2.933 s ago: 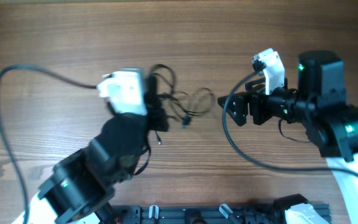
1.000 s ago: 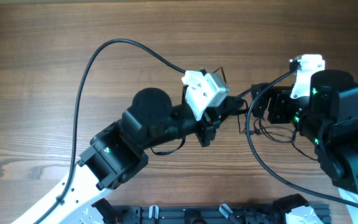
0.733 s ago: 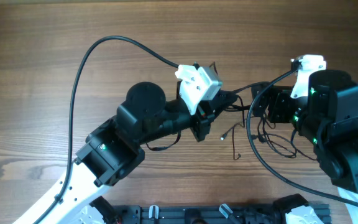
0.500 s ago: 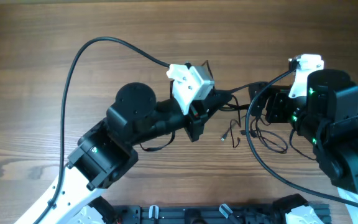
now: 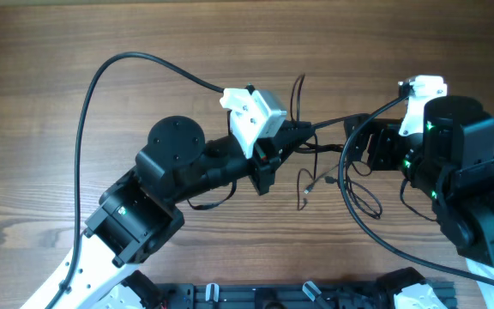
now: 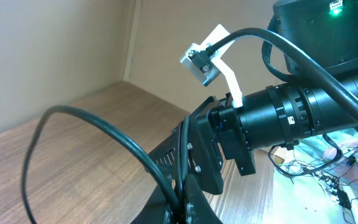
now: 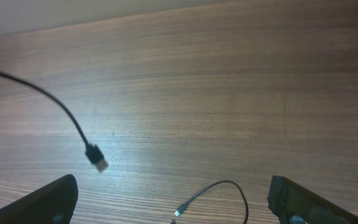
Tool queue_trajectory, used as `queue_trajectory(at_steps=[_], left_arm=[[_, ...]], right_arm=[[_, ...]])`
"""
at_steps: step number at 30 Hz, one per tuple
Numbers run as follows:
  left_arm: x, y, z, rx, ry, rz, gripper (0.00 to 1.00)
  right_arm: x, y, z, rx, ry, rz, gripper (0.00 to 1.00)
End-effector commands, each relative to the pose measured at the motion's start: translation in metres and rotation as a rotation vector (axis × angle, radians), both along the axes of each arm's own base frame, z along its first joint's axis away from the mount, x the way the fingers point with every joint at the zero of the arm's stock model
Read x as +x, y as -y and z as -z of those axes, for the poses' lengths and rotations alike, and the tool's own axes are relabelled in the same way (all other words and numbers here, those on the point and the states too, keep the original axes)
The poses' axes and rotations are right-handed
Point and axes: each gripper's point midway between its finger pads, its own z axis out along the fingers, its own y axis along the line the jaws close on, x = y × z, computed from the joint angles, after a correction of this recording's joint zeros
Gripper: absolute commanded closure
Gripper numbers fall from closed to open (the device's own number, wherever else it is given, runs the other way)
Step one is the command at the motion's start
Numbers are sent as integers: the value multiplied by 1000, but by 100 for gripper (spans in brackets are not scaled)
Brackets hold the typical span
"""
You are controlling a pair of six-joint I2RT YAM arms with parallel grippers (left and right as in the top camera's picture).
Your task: Untangle cables
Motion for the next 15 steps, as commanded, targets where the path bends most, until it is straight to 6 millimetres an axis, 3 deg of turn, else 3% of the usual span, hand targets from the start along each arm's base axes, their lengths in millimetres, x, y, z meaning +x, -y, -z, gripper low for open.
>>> queue_trajectory(at_steps=[1,5,8,15], left_arm=[[-14,-35,-53,-103,116,-62,93],[-14,-35,-48,-87,106,-61,96],[-14,-35,-46,-80,101,-61,96],[-11,-36,-44,-75,96,-78,94]], right_arm=[[9,64,5,-165,6,298,0],[10,66,4,-232,16,259,0],[8,80,0,-319,25,294,0],[9,73,3,-291,19,259,0]])
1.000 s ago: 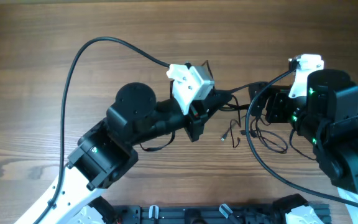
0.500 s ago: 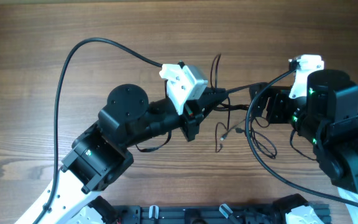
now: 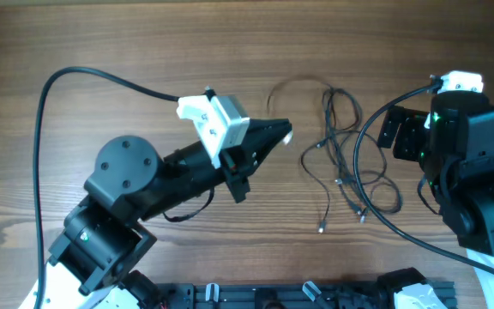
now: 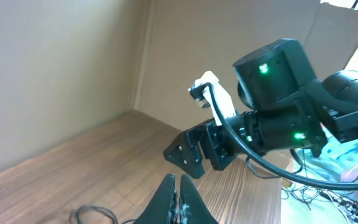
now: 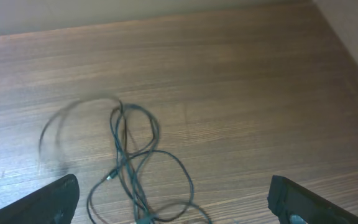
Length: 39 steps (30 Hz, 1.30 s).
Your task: Untangle cables
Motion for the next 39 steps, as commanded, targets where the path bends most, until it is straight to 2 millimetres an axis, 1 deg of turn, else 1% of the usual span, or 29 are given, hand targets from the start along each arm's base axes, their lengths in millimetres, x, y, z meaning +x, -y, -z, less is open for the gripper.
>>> queue_trajectory(at_steps=[1,2,3,4,5,6,8,10,13,15,17,20,21,22,23,25,27,29,31,34,35,39], left_arm=[[7,-5,-1,7,0,-49,91],[12,-6,5,22,-17,-76,82],[18,-7,11,38,-33,-100,78],[26,-6,20,62,-58,-128,68],[32,-3,29,83,-80,-140,54],[37,0,37,101,-97,-144,47],[52,11,59,144,-141,-147,17],[67,24,83,187,-186,-146,1],[94,45,124,234,-268,-152,0],[119,56,155,224,-364,-182,0],[143,62,192,226,-457,-216,0],[160,70,233,254,-524,-207,0],[165,71,252,275,-549,-213,0],[171,71,276,305,-584,-222,0],[173,71,288,320,-603,-226,0],[175,71,303,340,-621,-229,0],[176,74,312,343,-630,-214,0],[175,80,313,331,-627,-184,0],[176,83,312,322,-619,-174,0],[178,85,313,315,-611,-172,1],[178,85,314,315,-611,-172,6],[178,93,320,311,-600,-160,10]], right_arm=[[0,3,2,-27,-8,4,0],[0,3,2,-24,-9,7,0],[0,4,3,-21,-9,10,0],[-1,4,3,-10,-8,21,0],[-1,4,3,6,-6,36,0],[-1,4,4,20,-4,48,0],[-3,4,5,80,5,103,0],[-5,5,7,134,9,160,0],[-8,7,10,159,3,192,0],[-9,7,11,160,-5,196,0],[-10,7,12,160,-11,198,0],[-10,5,13,174,-14,191,0],[-10,2,13,190,-15,188,0],[-10,1,13,204,-12,194,0],[-9,0,13,211,-9,186,0],[-6,-6,11,237,-2,162,0],[-2,-11,9,260,8,142,0],[2,-15,8,272,16,130,0],[8,-24,9,302,8,99,0],[20,-41,19,353,-32,45,0],[27,-48,26,371,-61,26,0],[42,-62,41,403,-109,-6,0]])
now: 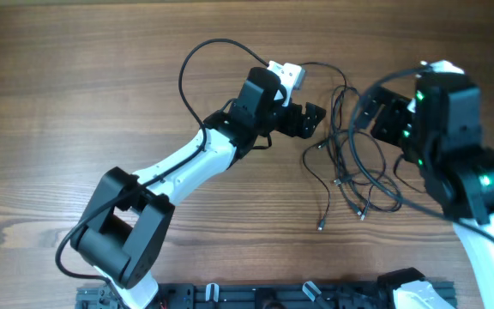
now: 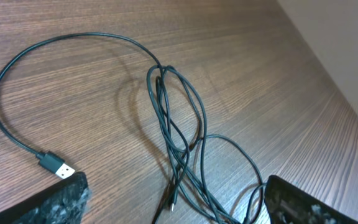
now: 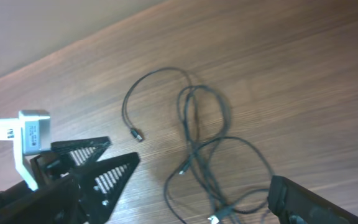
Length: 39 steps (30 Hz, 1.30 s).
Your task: Untangle cables
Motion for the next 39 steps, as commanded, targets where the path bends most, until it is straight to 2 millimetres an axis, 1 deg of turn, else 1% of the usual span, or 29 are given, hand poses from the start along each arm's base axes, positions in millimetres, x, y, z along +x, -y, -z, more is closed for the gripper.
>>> queue_trajectory(at_steps=[1,4,5,6,7,8,12,14,15,16,17,18,19,21,22,23,24,25,27,28,33,35,39], left_arm=[[3,13,11,-14,5,22,10],[5,28,20,-38,37,42,6],[7,38,25,-61,62,53,3],[8,42,30,-70,74,58,3],[10,47,34,-80,86,62,0],[11,50,40,-87,95,66,0],[15,55,69,-115,52,38,1],[15,55,79,-107,41,39,1],[14,55,84,-101,35,40,1],[14,55,90,-94,26,40,5],[10,57,95,-93,8,61,23],[7,59,99,-89,-11,83,76],[8,60,105,-70,-30,86,76],[12,62,115,-24,-85,84,55],[16,65,117,-4,-104,87,49],[19,68,117,29,-96,110,45],[21,72,112,45,-80,130,39],[23,76,107,51,-61,146,28],[27,82,97,36,-37,151,12],[28,83,95,32,-34,150,9],[25,86,95,40,-20,171,8],[23,85,97,59,-6,189,5],[27,86,96,102,-7,216,2]], right_arm=[[11,-20,15,72,-50,-61,0],[16,-24,18,82,-53,-70,0],[17,-24,17,84,-48,-69,0],[17,-24,17,84,-46,-69,0],[17,-24,16,85,-44,-69,0],[17,-24,16,84,-43,-70,0],[18,-24,16,86,-40,-69,0],[19,-25,14,88,-32,-70,0],[20,-25,14,89,-28,-70,0],[21,-25,13,90,-23,-70,0],[22,-25,12,91,-17,-71,0],[23,-26,11,92,-14,-71,0],[23,-26,11,92,-11,-71,0],[23,-26,11,92,-11,-71,0],[23,-26,11,91,-11,-72,1],[23,-26,11,91,-11,-72,0],[23,-26,11,90,-11,-73,0],[23,-26,11,89,-11,-73,0],[23,-26,11,77,-10,-86,0],[23,-25,11,71,-10,-91,0],[23,-25,11,71,-10,-91,0],[24,-25,10,72,-6,-90,0],[24,-26,10,73,-3,-91,0]])
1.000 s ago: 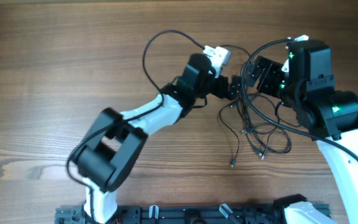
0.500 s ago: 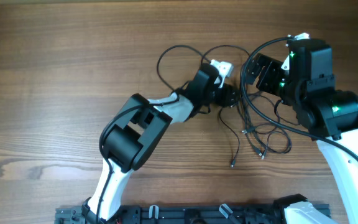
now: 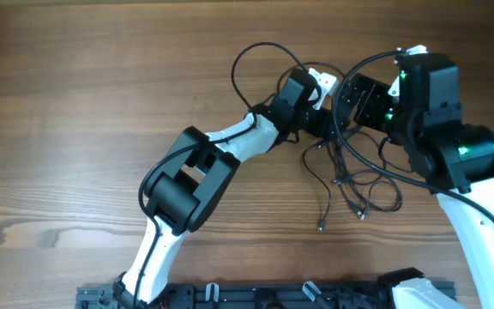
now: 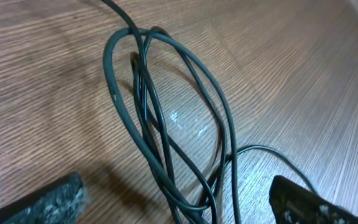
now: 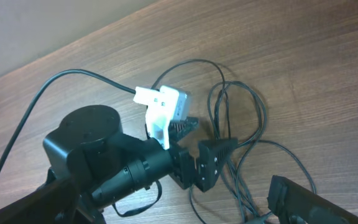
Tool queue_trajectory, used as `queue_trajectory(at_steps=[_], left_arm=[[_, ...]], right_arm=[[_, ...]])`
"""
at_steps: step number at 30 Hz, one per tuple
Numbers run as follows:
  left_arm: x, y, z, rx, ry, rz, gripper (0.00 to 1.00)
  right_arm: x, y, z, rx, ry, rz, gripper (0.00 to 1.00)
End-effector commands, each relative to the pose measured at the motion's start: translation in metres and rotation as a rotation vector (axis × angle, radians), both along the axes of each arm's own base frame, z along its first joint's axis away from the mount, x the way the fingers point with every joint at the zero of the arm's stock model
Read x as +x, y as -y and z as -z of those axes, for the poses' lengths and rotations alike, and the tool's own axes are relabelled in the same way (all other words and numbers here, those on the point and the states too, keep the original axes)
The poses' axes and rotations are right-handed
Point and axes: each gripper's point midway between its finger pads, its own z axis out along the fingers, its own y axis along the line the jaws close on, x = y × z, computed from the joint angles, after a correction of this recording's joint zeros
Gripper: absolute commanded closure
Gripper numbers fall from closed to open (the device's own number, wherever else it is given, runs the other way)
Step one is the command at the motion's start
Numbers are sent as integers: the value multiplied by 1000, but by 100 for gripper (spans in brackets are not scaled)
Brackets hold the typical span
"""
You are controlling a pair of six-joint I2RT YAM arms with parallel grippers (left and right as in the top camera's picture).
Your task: Untangle cables
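Note:
A tangle of thin black cables [image 3: 354, 176] lies on the wooden table right of centre. In the left wrist view its upper loops [image 4: 166, 118] run down between my left gripper's fingers. My left gripper [image 4: 173, 208] is open and low over the wood, straddling those strands; overhead it sits at the tangle's top [image 3: 326, 123]. My right gripper [image 3: 360, 96] hangs open just right of it, above the tangle. From the right wrist view [image 5: 185, 205] I look down on the left gripper [image 5: 205, 163] and the cable loops [image 5: 244, 109].
Loose cable ends trail toward the front, one plug [image 3: 322, 227] lying nearest the front edge. The two arms' own thick camera leads [image 3: 251, 56] arch above the table. A black rail [image 3: 273, 296] runs along the front edge.
My left gripper has moved right and lower, from beside the cable's left end to straddling the bundle's upper loops. The right gripper now hangs close over the left gripper.
At first my left gripper was shut and raised near the right arm, with cable strung between them. Then it stood further left, still shut, and the tangle lay on the table. Later it was open near the tangle's left end, and now it straddles the loops.

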Motion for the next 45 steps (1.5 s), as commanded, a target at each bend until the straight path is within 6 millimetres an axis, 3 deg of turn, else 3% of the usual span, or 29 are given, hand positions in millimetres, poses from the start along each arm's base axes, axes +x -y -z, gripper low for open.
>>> queue_trajectory(at_steps=[1,7,9,11,13,18,22,26,29,32,36,41,45], left_arm=[[8,9,1,28,43,61,1],[19,16,10,55,27,70,3],[18,15,16,62,19,69,17],[15,13,26,77,0,71,59],[12,11,32,91,-18,73,75],[12,11,33,91,-18,72,94],[12,10,26,92,-20,70,96],[17,-2,-8,88,-15,50,96],[23,-19,-51,77,11,27,96],[17,-40,-105,109,121,92,96],[-13,-59,-180,136,277,191,96],[-51,-92,-234,191,362,248,96],[-73,-109,-265,186,396,252,96]], right_arm=[[0,-2,-2,4,8,-15,0],[-1,-2,0,1,0,-16,0],[-1,-2,0,2,0,-15,0],[-1,-2,0,2,2,-16,0],[-1,-2,0,2,2,-16,0],[-1,-2,0,2,1,-16,0],[-5,-1,4,-19,-19,-33,0],[-12,6,10,-54,-53,-22,0],[-17,6,8,-85,-50,-61,0],[-23,8,6,-101,-50,-78,0],[-32,0,1,-107,-34,-169,0],[-41,-6,-12,-87,10,-214,0],[-49,-11,-22,-85,49,-274,0]])
